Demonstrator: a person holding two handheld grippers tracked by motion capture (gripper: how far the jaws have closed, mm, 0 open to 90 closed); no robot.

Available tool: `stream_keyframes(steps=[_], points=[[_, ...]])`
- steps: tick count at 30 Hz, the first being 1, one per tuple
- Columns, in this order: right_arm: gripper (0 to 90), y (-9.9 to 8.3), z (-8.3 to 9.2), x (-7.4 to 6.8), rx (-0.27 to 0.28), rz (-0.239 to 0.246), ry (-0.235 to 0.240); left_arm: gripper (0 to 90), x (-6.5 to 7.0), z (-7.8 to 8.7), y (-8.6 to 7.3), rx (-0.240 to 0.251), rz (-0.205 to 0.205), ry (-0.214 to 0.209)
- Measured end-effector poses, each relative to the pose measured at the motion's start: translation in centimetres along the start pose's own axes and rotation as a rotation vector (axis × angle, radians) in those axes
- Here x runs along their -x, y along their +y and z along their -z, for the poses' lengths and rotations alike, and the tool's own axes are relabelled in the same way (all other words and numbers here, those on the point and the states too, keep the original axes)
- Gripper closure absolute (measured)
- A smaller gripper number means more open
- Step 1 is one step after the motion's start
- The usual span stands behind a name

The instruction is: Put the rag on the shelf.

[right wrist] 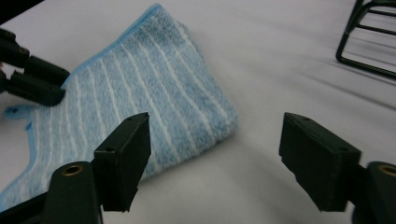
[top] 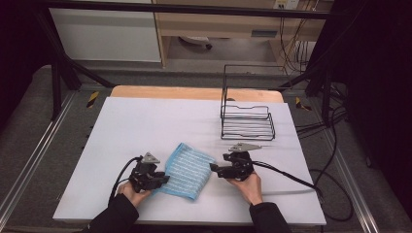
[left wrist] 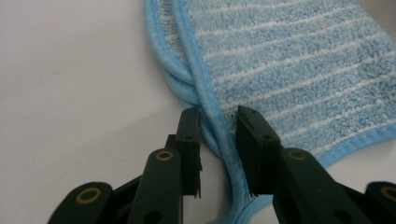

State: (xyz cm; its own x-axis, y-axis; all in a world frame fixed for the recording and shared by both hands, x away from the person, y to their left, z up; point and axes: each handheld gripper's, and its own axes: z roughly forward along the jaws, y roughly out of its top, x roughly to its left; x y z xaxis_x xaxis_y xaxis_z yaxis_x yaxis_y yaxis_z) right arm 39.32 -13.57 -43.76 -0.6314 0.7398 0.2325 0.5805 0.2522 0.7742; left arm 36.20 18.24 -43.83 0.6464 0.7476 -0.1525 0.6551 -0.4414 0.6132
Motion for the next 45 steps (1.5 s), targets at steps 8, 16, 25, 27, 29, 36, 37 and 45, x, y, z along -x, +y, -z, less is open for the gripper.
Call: stream_keyframes(steps=[8, 16, 25, 27, 29, 36, 37, 45], points=[[52.5, 0.1, -1.9, -0.2, -0.049, -0.052, -0.045, 76.9, 0.1, -0.1, -0.1, -0.003, 0.017, -0.012], [78.2, -0.1, -2.3, -0.2, -0.075, -0.094, -0.026, 83.5, 0.1, -0.2, 0.0, -0.007, 0.036, -0.025], [86.7, 1.2, -2.2, 0.8, -0.07, -0.091, 0.022, 85.3, 0.4, 0.1, -0.1, -0.006, 0.054, -0.061], [86.7, 1.7, -2.3, 1.0, -0.067, -0.065, 0.024, 85.3, 1.1, 0.2, -0.2, -0.01, 0.058, -0.073], [86.6, 2.1, -2.7, 1.1, -0.067, -0.029, 0.024, 85.3, 1.4, 0.2, -0.3, -0.006, 0.062, -0.071], [74.2, 2.5, -3.8, 1.0, -0.054, -0.005, 0.0, 84.9, 2.3, 0.2, -0.5, 0.005, 0.042, -0.056], [74.2, 2.5, -3.8, 1.0, -0.054, -0.005, 0.0, 84.7, 2.3, 0.2, -0.5, 0.005, 0.042, -0.056], [42.3, 0.3, -0.1, -2.5, -0.053, 0.018, 0.034, 82.2, 2.3, 0.5, -0.4, 0.018, 0.031, -0.05]])
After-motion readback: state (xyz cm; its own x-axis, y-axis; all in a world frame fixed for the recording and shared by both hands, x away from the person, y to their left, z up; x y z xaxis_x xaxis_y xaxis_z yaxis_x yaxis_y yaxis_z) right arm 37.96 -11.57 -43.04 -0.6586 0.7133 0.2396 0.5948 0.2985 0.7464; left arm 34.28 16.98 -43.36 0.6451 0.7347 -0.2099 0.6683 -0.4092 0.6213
